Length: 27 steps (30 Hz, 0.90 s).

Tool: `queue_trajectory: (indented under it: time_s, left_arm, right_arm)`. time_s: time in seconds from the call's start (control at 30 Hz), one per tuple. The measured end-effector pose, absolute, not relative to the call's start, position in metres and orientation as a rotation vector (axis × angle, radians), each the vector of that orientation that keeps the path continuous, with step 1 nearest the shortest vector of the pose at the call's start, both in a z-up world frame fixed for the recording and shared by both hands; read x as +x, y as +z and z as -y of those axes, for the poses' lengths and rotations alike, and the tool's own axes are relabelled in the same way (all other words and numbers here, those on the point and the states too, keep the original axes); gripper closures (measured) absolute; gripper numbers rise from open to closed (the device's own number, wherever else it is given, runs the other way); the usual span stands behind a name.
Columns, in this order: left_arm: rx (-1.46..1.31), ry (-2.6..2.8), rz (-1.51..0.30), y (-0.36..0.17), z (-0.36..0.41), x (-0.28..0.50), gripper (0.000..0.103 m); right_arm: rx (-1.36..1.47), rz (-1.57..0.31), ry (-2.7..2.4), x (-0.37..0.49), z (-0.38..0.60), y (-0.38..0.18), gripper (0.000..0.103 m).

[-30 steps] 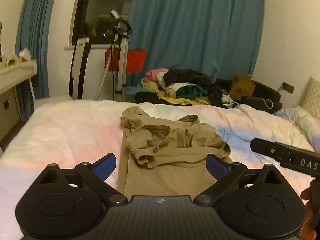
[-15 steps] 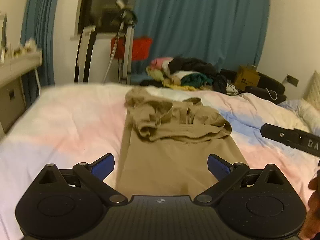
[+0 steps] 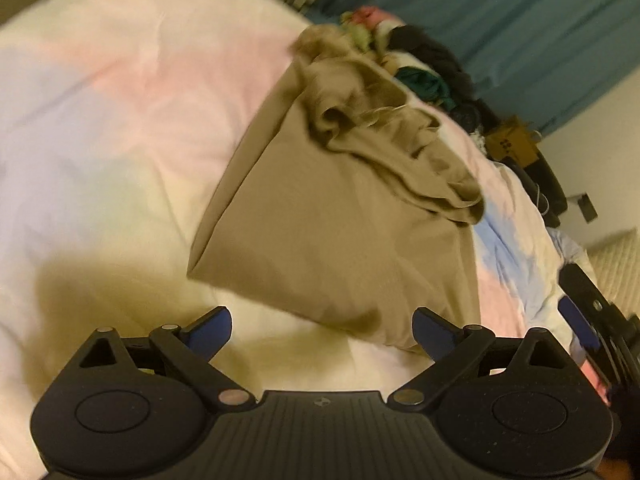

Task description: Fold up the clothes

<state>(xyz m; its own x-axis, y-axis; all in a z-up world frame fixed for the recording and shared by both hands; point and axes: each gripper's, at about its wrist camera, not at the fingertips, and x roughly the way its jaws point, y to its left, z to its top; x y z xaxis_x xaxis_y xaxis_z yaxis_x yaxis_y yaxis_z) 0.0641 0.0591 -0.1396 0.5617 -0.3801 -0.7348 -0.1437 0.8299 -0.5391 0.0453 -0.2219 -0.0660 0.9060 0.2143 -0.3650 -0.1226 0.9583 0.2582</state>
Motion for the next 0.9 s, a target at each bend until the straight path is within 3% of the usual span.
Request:
queue_trajectory:
  time_s: [0.2, 0.4, 0.57, 0.63, 0.9]
  left_arm:
    - [-0.718, -0.071, -0.991, -0.160, -0.072, 0.075, 0.008]
    - [-0.673, 0.010, -0.927, -0.161, -0.075, 0.086, 0.035]
    - [-0.683, -0.002, -0.875, -0.157, -0.074, 0.084, 0.074]
    - [-0.682, -0.012, -0.851, -0.153, -0.073, 0.081, 0.084]
    - [-0.759, -0.041, -0.788, -0.143, -0.082, 0.070, 0.089]
  right_arm:
    - [0.235, -0.410, 0.171, 0.047, 0.222, -0.069, 0.025]
    - [0.253, -0.420, 0.158, 0.047, 0.221, -0.072, 0.025]
    - [0.340, -0.495, 0.158, 0.053, 0.225, -0.084, 0.025]
    - [0.390, -0.535, 0.177, 0.056, 0.227, -0.090, 0.024]
    - [0.787, -0.708, 0.390, 0.064, 0.232, -0.125, 0.023]
